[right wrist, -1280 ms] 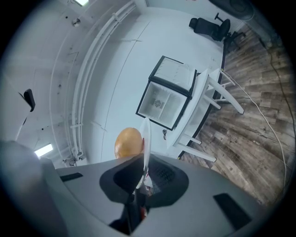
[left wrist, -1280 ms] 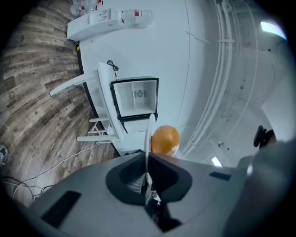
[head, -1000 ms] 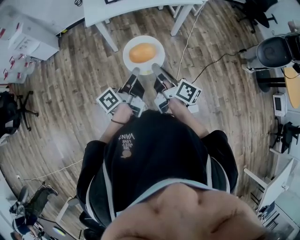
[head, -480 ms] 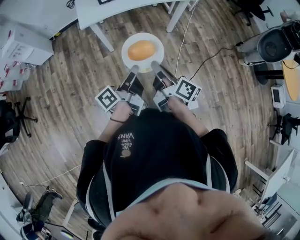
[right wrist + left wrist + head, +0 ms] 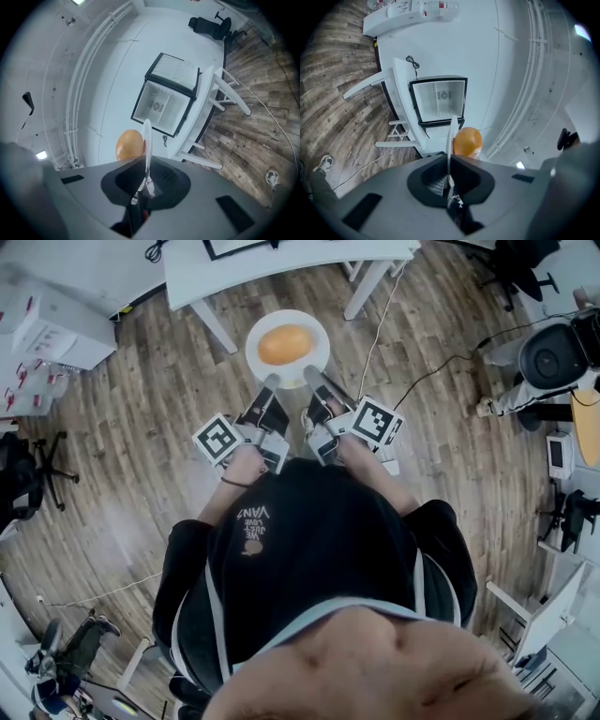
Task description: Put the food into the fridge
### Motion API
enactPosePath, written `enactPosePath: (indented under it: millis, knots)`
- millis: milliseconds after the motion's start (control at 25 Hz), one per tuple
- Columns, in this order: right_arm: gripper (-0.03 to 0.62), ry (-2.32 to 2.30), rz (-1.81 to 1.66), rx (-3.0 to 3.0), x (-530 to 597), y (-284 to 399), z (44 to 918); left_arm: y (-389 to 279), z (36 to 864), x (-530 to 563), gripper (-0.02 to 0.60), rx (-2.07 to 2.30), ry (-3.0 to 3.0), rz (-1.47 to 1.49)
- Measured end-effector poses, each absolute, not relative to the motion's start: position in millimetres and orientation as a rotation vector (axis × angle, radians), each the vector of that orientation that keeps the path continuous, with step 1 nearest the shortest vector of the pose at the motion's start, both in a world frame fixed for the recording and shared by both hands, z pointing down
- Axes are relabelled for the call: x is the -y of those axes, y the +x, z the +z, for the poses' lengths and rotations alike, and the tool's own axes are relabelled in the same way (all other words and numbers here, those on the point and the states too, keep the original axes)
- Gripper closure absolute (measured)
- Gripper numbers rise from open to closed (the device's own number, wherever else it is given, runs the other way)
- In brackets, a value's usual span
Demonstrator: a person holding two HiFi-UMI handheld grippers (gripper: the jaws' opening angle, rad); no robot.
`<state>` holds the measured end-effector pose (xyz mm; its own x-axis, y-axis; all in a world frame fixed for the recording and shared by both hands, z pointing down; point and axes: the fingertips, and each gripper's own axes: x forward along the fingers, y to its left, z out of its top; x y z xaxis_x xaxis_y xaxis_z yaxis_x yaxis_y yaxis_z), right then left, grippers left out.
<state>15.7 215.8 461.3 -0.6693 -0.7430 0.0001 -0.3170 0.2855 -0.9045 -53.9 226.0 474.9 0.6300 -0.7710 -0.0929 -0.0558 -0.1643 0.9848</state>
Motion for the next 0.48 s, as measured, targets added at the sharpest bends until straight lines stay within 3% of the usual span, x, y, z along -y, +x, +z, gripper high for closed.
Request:
enactPosePath:
  millis: [480]
  knots:
    - [0.568, -0.927, -1.44, -2.139, -138.3, 32.2, 467.2, -39.5, 472.7, -151.2, 0.555, 0.749, 1.615, -0.771]
